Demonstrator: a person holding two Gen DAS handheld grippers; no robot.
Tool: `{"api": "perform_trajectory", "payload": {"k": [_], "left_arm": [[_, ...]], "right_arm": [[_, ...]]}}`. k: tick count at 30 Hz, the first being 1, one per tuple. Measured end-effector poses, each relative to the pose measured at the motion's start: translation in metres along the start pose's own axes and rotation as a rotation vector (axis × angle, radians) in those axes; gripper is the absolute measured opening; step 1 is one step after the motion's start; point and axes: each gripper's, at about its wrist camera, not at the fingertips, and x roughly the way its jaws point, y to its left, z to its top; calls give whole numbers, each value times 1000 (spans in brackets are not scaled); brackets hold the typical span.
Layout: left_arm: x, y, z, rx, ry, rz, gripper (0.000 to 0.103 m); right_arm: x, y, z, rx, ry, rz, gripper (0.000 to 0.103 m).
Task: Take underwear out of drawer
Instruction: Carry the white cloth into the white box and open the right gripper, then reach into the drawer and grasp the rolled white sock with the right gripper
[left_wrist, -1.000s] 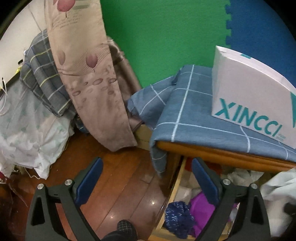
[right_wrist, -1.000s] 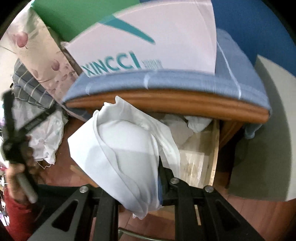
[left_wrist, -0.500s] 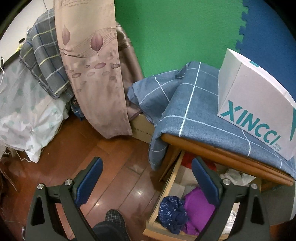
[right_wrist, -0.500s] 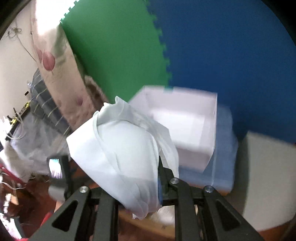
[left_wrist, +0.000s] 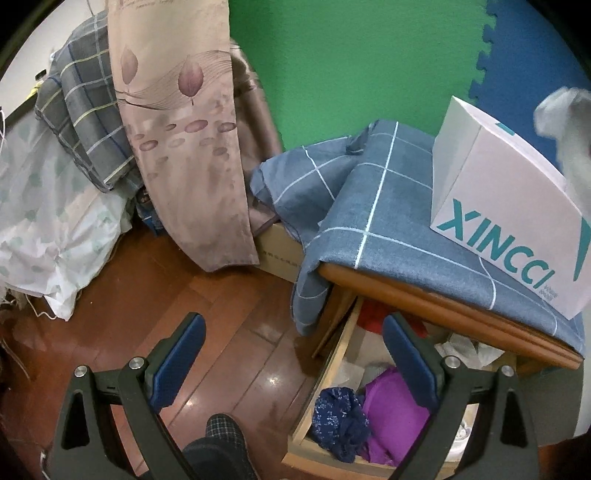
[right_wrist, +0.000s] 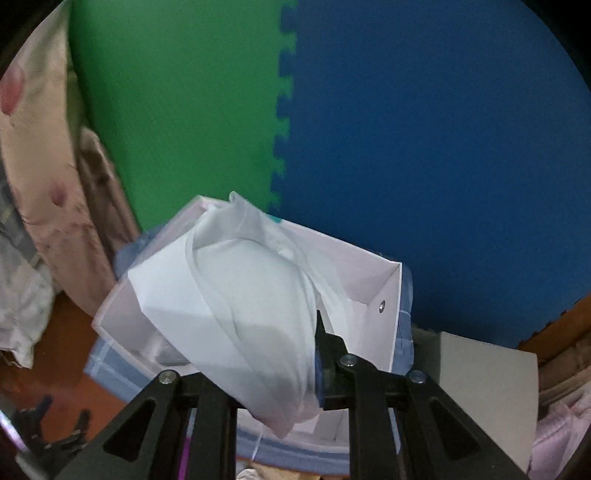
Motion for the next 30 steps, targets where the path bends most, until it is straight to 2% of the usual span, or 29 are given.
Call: {"api": "perform_trajectory", "payload": {"k": [5,12,13,16,17,19,22,26,30], "left_arm": [[0,2,-1,-9,7,-10,96],[2,3,-2,-9,22,-10,96],[1,3,-2,-9,26,-17,96],[3,2,-2,1,37,-20,96],[3,2,-2,1,36,-18,96],[4,1,-2,5,38,-13,96],[6,0,-2,3,39,-14,96],[8,-1,-3,0,42,-9,96],[11,-5,-6,8,49,-7,96]], "right_arm": [[54,11,3,-28,78,-62,17],[98,16,0,8,165,-43,17],[103,16,-2,21,179,-33,18],[111,14,-4,58,196,-2,31],[111,14,-4,55,190,-4,38],[109,15,-5,50,178,-3,46],[105,16,-2,57,164,4,52],[87,12,-1,83,131,51,53],[59,14,-1,50,103,81,54]]}}
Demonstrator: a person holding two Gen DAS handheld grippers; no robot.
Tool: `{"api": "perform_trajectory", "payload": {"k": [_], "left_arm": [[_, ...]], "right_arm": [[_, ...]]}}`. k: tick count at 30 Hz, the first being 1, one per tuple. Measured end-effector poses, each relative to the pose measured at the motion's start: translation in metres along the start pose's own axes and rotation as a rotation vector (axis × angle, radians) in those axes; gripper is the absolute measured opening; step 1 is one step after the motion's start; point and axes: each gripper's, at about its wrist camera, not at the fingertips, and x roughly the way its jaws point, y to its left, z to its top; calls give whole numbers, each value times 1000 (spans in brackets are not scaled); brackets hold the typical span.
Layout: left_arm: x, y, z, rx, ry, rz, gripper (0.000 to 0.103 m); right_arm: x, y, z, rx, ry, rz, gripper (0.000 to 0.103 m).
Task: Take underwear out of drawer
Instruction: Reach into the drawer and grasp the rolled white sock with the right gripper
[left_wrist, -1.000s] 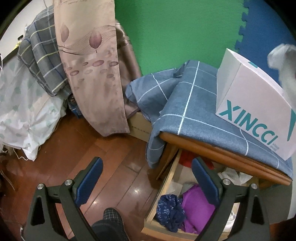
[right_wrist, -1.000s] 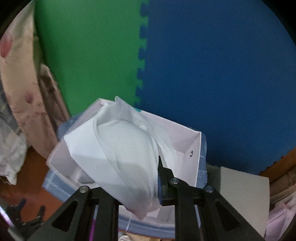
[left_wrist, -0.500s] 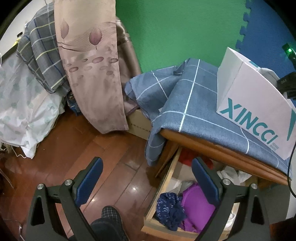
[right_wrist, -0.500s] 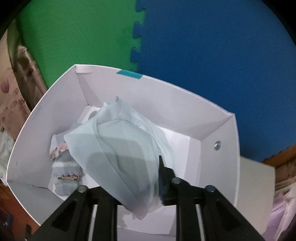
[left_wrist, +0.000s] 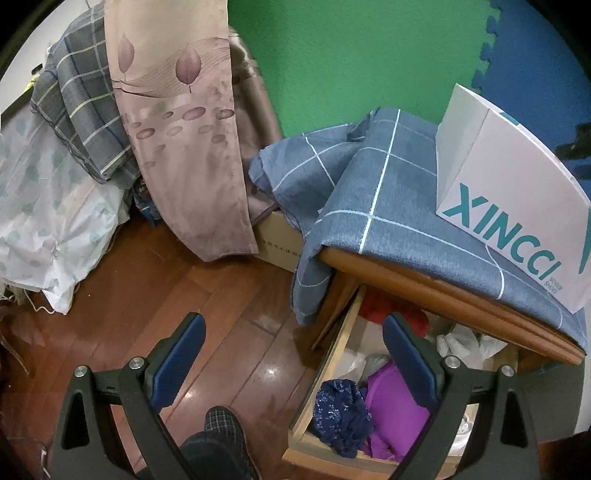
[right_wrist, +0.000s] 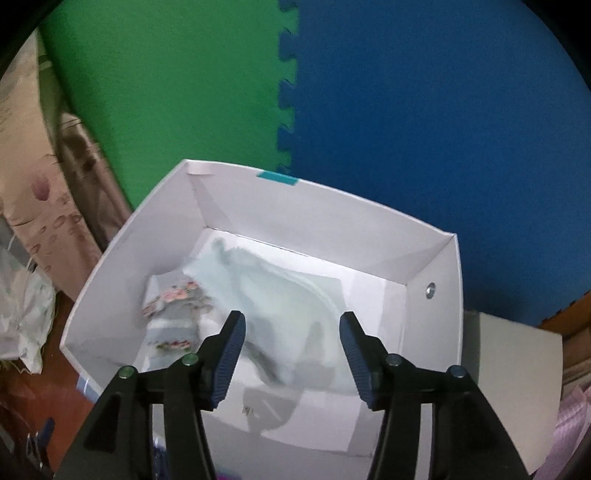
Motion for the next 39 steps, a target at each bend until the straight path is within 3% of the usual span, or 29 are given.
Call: {"api": "perform_trajectory", "payload": {"k": [6,13,20,23,30,39], "left_arm": [[-3,1,-3,21,-13,4,96],[-2,-1,-4,35,5,-20,96],[4,-14,-11,85,31,-48,96],[9,-19,-13,102,50,-63,96],[15,-27,-16,126,91,-90,97],[19,-35,-21,160,116,-100,99]], "right_arm": [[-57,4,-40,-53,-35,105,55],[-86,2,-146,-137,45,185,62],[-10,2,-242,-152,305,200,63],[29,7,-268,-166,405,207,65],[99,21,-299,-197,546,208,73],[155,27,-311,-186,639,199,76]]}}
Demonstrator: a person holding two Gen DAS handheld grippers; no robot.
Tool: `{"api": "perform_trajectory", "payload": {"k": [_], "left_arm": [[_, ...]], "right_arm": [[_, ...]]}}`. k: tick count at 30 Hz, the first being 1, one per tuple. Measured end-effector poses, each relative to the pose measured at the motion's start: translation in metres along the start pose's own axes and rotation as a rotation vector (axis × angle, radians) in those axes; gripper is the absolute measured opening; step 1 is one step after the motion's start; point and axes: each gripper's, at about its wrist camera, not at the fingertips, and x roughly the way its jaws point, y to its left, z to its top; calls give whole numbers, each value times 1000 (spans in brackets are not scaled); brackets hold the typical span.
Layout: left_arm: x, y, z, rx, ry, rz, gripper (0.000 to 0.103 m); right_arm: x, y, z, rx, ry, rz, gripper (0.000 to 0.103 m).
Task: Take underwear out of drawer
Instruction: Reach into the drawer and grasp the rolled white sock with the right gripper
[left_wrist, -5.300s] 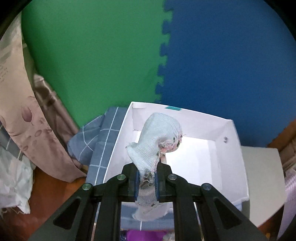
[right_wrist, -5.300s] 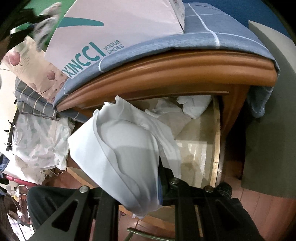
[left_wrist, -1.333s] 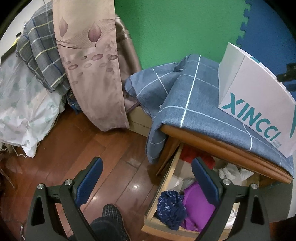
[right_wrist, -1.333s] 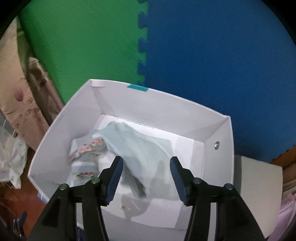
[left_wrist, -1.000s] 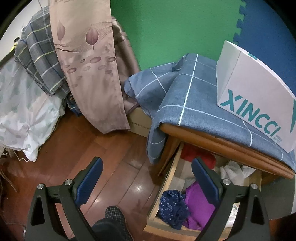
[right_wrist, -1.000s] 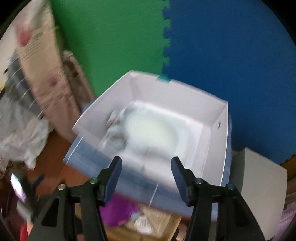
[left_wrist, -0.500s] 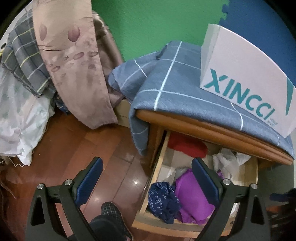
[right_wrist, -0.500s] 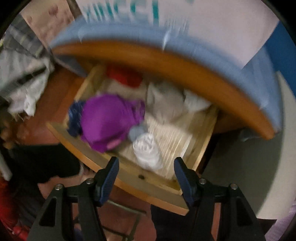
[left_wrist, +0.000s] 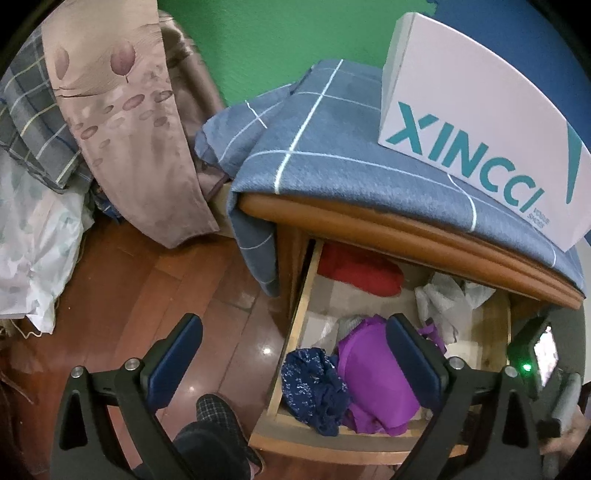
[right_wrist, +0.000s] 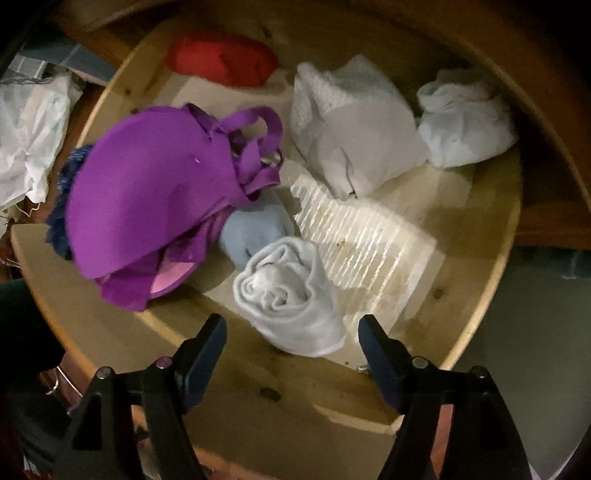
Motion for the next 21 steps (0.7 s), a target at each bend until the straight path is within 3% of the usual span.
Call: {"api": "perform_trajectory", "payload": {"k": [13,15,16,17,21], "left_arm": [[12,-18,-6,63,50,-54,100],[16,-23,-8,77,74,-74,100],[19,-25,-9,83,87,-83,100],[23,-29,-11,92,107,-95,100],[31,-42,-17,134,142,-110,100]], "right_arm": [[31,-9,17,26,14,1,75],[30,-8,19,16,10,1,71],[31,-7,19,13,9,7,60],[34,-5,19,17,13,14,56],[34,-1,16,1,-8,-3,51]]}}
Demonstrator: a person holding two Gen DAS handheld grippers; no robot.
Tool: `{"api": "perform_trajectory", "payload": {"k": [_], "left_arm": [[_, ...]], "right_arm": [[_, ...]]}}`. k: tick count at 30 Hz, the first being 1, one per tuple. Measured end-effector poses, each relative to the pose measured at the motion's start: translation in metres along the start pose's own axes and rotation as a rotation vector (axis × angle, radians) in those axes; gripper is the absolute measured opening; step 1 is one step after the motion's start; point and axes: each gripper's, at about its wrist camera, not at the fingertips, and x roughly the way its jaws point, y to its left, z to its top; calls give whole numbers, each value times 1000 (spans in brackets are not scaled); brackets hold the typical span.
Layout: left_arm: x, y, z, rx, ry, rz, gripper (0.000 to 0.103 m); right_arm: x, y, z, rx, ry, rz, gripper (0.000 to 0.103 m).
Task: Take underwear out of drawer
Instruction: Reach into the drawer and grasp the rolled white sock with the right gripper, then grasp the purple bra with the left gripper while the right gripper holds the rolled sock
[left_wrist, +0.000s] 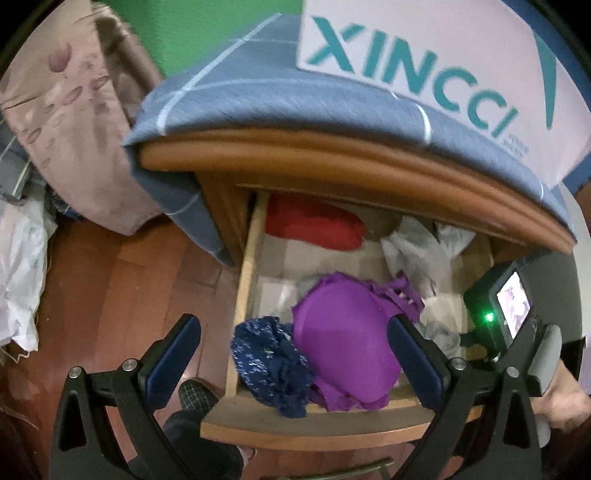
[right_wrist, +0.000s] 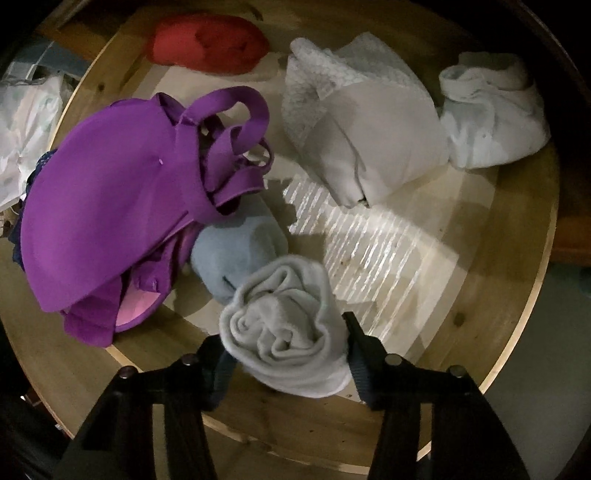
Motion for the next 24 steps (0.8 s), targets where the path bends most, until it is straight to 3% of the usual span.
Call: {"api": "perform_trajectory", "payload": {"k": [5,8,12,15,24], "left_arm": [[7,-12,-4,54,25,-11,102],[11,-26,-10,136,42,-14,102],[16,-63,-27,358,27,54,103],[24,-81,-38,452,47,67,103],[60,-102,-38,476,158,134,103]], "right_arm": [[-12,-5,-13,46,-70,23,46],[-28,-19,-23,111,-143,65,46],[-44,-33,-43,178,-225,124,46],[-47,-41,-51,209,-257,160,47],[-58,-59,-61,251,-302,200,47]]}}
